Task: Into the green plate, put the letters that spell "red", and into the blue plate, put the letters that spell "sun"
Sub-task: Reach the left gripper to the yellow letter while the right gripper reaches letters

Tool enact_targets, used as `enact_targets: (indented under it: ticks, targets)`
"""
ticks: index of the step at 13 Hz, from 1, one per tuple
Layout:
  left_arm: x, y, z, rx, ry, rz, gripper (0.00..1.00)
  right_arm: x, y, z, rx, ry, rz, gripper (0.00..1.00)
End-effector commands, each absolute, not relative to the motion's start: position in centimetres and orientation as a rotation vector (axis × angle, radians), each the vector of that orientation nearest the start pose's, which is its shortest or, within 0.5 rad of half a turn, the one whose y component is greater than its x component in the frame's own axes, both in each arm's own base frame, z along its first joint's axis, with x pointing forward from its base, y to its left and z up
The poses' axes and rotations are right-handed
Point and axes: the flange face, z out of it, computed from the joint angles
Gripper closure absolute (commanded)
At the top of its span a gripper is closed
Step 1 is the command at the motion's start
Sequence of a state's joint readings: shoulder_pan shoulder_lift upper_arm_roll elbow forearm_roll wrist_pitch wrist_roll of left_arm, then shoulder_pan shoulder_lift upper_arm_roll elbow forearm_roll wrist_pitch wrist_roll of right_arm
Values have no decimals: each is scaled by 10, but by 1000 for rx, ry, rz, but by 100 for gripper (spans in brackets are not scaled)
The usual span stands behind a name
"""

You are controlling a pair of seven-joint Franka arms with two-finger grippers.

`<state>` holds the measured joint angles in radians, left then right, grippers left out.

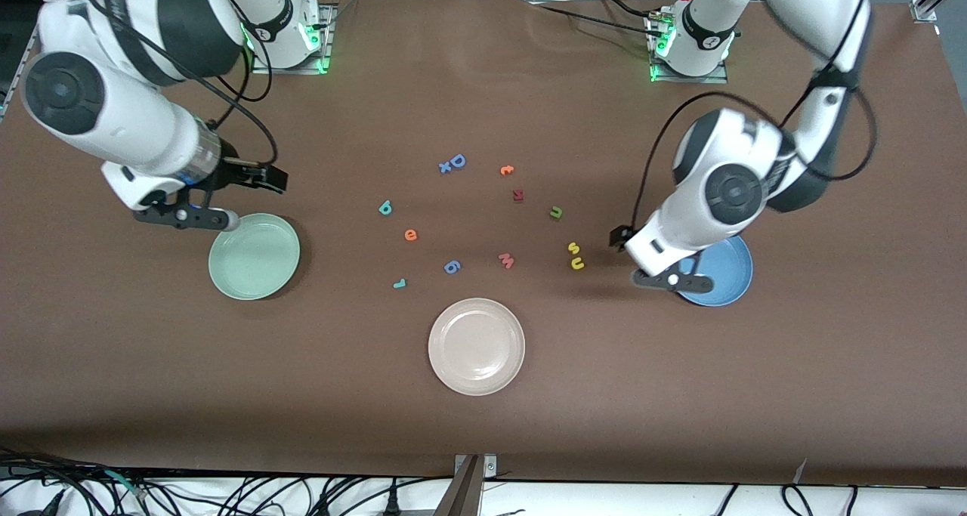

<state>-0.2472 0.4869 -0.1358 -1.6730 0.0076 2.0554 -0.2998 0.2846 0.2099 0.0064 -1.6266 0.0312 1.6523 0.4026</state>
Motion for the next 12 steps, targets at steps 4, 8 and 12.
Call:
enact_targets:
  ticks: [4,8,12]
  targets:
    - [622,-295,232,-3154,159,143,0,575,231,429,-3144,301,240,0]
    - [619,-300,195,-3165,148,129,0,558,257,380,-3129,335,156,0]
    - [608,-311,173,-3157,94,164,2,541,280,332,-3119,364,112,0]
